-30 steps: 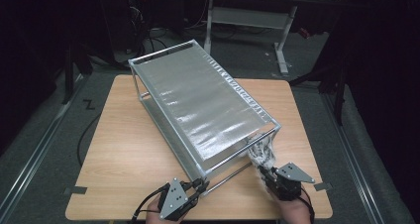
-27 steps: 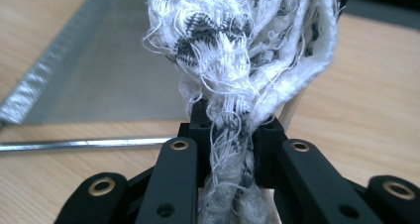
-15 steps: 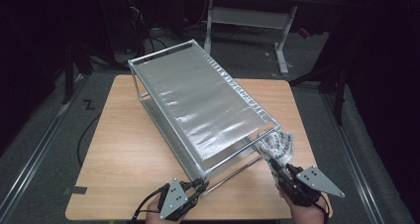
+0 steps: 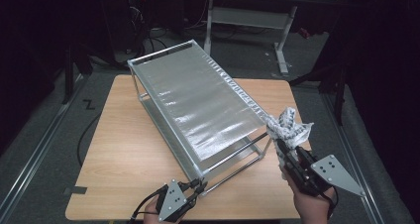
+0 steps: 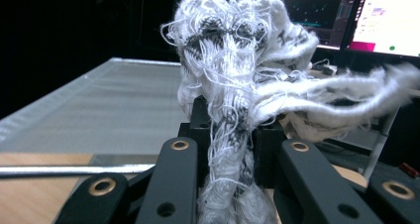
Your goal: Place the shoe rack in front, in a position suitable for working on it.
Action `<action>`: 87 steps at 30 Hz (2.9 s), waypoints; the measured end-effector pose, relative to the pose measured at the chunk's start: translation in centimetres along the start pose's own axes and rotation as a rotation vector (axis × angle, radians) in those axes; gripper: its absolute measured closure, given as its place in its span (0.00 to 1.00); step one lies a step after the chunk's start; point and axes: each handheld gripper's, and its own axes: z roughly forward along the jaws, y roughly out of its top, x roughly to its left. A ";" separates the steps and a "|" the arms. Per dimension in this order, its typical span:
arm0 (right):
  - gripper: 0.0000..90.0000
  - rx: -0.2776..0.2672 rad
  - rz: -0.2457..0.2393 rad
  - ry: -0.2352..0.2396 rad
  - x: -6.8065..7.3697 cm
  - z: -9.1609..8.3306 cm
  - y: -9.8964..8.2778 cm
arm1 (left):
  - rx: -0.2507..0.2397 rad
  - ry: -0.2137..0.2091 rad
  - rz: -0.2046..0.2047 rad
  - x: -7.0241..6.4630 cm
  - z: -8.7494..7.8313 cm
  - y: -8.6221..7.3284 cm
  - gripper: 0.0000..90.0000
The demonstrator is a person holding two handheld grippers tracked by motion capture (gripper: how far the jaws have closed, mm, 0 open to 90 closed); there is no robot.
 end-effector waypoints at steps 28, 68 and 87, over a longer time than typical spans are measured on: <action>0.85 0.184 -0.011 0.163 2.0 2.8 -3.9 | 0.066 -0.009 -0.054 -0.3 0.7 -3.5 0.89; 0.85 0.193 -0.024 0.210 3.1 2.8 -3.9 | 0.072 -0.007 -0.040 -0.3 0.7 -3.4 0.89; 0.85 0.209 0.049 0.015 -2.1 2.9 -5.1 | 0.067 -0.011 -0.044 -0.2 0.7 -3.5 0.89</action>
